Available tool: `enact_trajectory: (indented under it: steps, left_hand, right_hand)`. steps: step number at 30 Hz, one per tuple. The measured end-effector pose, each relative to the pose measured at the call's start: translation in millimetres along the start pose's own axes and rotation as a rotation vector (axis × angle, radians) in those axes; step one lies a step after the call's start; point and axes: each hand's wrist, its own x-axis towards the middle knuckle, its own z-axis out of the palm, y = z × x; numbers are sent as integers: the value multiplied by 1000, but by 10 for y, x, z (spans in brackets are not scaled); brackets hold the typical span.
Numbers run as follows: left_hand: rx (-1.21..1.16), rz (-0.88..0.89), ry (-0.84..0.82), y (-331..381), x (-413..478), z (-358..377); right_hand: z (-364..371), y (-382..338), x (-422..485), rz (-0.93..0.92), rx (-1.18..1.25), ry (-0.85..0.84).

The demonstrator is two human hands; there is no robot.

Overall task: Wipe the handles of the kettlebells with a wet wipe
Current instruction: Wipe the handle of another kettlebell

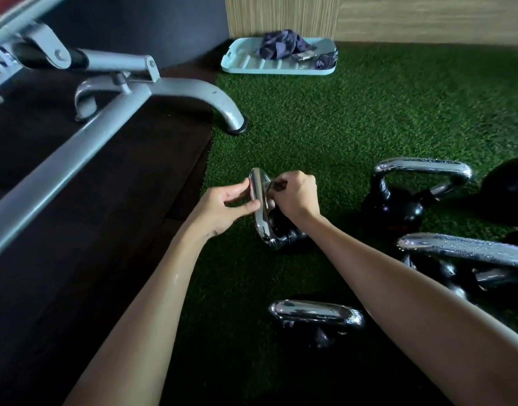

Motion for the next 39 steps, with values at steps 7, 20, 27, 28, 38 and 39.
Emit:
enact_trajectory:
  steps: [7, 20, 27, 28, 38, 39]
  left_hand:
    - [-1, -25, -7, 67, -11, 5]
    - [361, -49, 12, 955, 512, 636]
    - [507, 71, -286, 1171, 781, 432]
    - [553, 88, -362, 1199, 825, 359]
    - [1018, 292, -499, 1467, 995, 291]
    - [1066, 299, -476, 1458, 943, 271]
  right_hand:
    - [-29, -45, 52, 37, 37, -44]
    - [-1218, 390, 357, 242, -98, -29]
    - [-1685, 625, 197, 153, -119, -62]
    - [-1708, 637, 182, 147, -114, -66]
    - [-1673, 503, 64, 114, -90, -125]
    - [-1674, 497, 50, 114, -93, -132]
